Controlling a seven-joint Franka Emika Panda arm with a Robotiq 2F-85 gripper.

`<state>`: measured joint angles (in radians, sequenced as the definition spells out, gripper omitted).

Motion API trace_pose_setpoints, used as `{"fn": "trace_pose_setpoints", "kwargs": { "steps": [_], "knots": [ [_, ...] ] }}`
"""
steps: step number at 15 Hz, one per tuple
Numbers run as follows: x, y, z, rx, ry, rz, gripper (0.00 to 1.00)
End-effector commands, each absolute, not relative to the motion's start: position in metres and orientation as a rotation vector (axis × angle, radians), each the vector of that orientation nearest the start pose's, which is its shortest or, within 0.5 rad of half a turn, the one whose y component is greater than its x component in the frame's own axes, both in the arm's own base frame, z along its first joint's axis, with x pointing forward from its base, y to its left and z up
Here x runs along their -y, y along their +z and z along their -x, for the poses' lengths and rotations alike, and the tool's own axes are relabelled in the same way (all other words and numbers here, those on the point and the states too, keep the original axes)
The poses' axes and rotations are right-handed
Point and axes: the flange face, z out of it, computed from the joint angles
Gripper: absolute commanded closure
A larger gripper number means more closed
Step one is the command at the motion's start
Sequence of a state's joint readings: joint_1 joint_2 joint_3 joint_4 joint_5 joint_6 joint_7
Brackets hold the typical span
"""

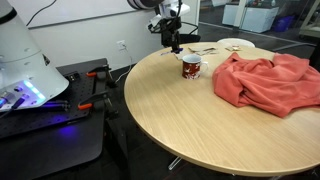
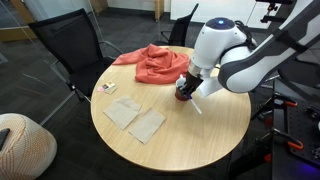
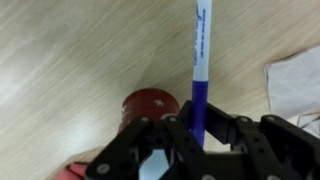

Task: Move the red cup to the left then place the marker into the red cup

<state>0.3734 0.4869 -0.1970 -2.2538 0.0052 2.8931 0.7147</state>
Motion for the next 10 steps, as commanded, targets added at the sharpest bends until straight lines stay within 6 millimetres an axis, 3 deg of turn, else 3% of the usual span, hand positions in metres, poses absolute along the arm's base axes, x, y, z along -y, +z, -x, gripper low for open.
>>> {"fn": "trace_pose_setpoints", "kwargs": {
  "steps": [1,10],
  "knots": [
    [-0.088,0.204,-0.557,-0.855,-0.367,3.013,0.96],
    [-0.037,0.242,-0.601,-1.079,-0.526,2.921,0.96]
  ]
}}
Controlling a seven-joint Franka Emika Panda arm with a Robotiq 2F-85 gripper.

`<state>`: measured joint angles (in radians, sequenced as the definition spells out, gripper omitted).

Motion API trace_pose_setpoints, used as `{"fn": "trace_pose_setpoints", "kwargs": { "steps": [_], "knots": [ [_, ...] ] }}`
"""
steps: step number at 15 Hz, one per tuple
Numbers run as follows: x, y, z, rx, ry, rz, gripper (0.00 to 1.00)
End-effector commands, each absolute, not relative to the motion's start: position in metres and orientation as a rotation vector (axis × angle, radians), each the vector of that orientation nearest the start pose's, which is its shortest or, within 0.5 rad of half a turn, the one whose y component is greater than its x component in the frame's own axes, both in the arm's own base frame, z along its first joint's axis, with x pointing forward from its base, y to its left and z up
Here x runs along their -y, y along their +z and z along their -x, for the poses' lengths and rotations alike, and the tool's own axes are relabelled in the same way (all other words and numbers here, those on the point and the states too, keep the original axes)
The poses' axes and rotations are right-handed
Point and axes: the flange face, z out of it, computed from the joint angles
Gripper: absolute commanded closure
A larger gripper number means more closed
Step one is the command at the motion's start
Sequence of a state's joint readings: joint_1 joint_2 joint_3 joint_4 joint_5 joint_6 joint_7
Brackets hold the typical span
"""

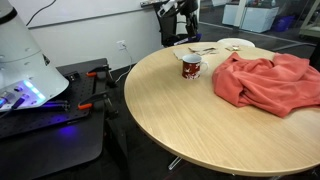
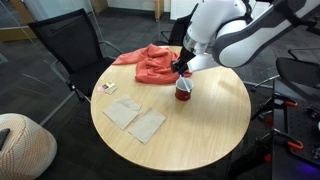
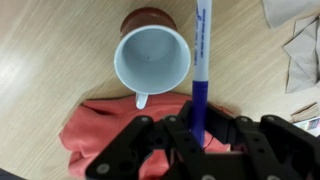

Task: Move the red cup to the left then place the marker into the red cup

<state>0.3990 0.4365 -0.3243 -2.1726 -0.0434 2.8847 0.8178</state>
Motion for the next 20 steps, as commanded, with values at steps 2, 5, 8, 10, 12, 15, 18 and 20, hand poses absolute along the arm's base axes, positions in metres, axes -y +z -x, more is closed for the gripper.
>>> {"fn": "trace_pose_setpoints", "kwargs": {
  "steps": [2,5,8,10,12,15,18,20],
  "knots": [
    [-0.024,0.248,-0.609,-1.126,-0.537,2.897,0.96],
    [-0.004,0.251,-0.621,-1.173,-0.551,2.887,0.96],
    [0.015,0.247,-0.632,-1.227,-0.552,2.890,0.96],
    [0.024,0.241,-0.638,-1.256,-0.555,2.898,0.96],
    [0.030,0.233,-0.644,-1.282,-0.564,2.908,0.96],
    [0.031,0.221,-0.652,-1.314,-0.586,2.923,0.96],
    [0.027,0.207,-0.658,-1.338,-0.619,2.945,0.96],
    [0.024,0.197,-0.659,-1.350,-0.622,2.965,0.96]
  ]
}}
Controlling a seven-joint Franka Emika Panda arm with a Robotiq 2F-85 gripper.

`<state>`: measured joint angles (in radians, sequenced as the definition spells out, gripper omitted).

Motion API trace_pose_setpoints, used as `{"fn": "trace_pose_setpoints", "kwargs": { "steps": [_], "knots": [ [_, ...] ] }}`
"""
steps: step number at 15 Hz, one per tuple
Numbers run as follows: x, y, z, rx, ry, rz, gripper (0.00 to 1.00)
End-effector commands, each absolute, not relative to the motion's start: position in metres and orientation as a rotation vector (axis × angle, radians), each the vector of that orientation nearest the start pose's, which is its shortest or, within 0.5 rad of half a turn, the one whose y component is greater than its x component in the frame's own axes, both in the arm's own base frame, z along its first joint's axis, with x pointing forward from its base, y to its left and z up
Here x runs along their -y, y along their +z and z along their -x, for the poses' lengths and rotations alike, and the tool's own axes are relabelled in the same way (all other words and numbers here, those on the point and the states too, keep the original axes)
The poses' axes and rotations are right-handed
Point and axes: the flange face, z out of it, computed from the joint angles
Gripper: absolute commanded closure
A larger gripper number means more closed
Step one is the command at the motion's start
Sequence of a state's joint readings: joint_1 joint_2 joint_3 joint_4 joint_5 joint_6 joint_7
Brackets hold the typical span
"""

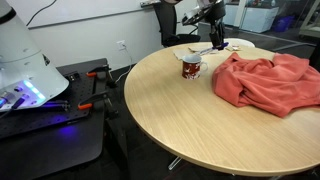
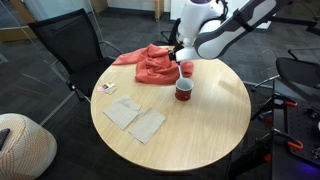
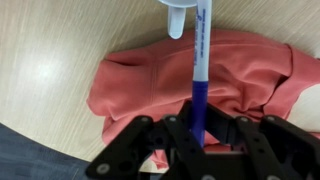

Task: Move the red cup to the left then place the marker into the red cup

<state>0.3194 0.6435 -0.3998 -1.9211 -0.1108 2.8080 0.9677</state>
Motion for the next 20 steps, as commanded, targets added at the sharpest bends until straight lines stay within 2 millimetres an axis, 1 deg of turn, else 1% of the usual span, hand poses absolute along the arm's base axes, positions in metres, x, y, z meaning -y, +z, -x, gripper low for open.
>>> {"fn": "trace_pose_setpoints", "kwargs": {
  "steps": [1,4,7,9,10,12,13,14,15,16,17,20],
  "knots": [
    [0.022,0.191,-0.657,-1.355,-0.618,2.974,0.96],
    [0.016,0.174,-0.646,-1.363,-0.606,3.011,0.96],
    [0.007,0.164,-0.640,-1.373,-0.650,3.048,0.96],
    [-0.003,0.160,-0.636,-1.370,-0.701,3.070,0.96],
    [-0.007,0.159,-0.635,-1.369,-0.724,3.077,0.89],
    [-0.017,0.161,-0.630,-1.363,-0.756,3.084,0.97],
    [-0.023,0.162,-0.627,-1.356,-0.770,3.088,0.97],
    [-0.027,0.163,-0.625,-1.349,-0.782,3.093,0.94],
    [-0.032,0.164,-0.624,-1.347,-0.795,3.092,0.63],
    [-0.034,0.166,-0.623,-1.340,-0.799,3.091,0.60],
    [-0.037,0.168,-0.623,-1.335,-0.812,3.093,0.55],
    [-0.043,0.179,-0.623,-1.311,-0.838,3.090,0.31]
  ]
}}
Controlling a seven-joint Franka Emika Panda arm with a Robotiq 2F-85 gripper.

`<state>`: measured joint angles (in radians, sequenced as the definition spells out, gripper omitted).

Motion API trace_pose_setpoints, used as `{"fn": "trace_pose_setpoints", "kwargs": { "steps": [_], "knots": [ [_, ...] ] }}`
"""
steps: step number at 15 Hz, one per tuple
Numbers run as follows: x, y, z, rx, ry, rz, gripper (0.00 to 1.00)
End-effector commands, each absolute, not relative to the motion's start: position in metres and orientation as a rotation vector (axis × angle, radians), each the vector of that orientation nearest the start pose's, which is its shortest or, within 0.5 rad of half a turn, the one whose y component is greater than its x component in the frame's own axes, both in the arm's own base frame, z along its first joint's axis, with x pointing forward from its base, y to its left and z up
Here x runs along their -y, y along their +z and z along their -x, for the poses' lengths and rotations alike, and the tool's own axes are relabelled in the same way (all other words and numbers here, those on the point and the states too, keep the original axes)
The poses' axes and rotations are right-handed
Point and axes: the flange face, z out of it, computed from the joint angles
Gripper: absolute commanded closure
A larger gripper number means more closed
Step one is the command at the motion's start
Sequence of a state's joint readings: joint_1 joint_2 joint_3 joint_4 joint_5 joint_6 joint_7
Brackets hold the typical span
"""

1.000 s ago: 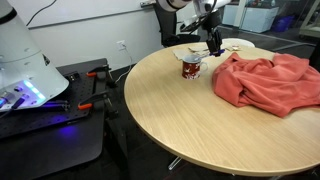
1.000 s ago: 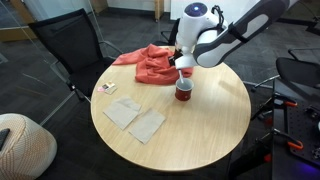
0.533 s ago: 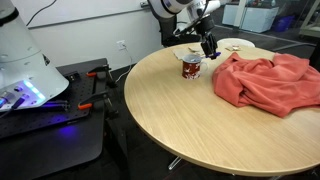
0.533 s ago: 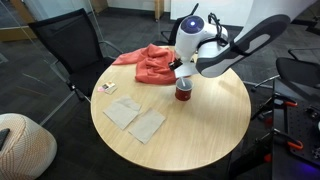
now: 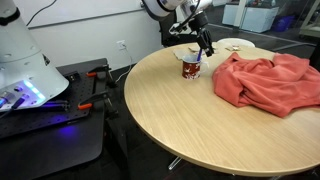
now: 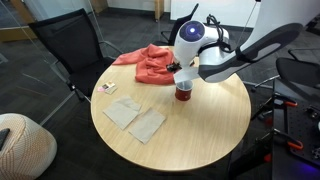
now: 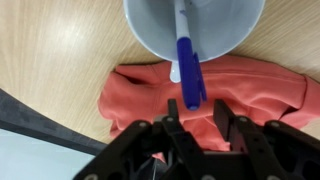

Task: Move the red cup to the left then place the marker into the red cup

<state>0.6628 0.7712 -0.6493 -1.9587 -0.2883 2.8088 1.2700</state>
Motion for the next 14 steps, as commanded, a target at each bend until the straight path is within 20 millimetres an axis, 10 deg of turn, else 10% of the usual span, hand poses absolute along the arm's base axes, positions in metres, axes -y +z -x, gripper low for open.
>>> {"fn": "trace_pose_setpoints", "kwargs": {
  "steps": [1,5,14],
  "knots": [
    [-0.044,0.183,-0.622,-1.301,-0.847,3.087,0.24],
    [-0.049,0.206,-0.614,-1.269,-0.880,3.058,0.00],
    [-0.050,0.257,-0.585,-1.238,-0.856,2.988,0.00]
  ]
}}
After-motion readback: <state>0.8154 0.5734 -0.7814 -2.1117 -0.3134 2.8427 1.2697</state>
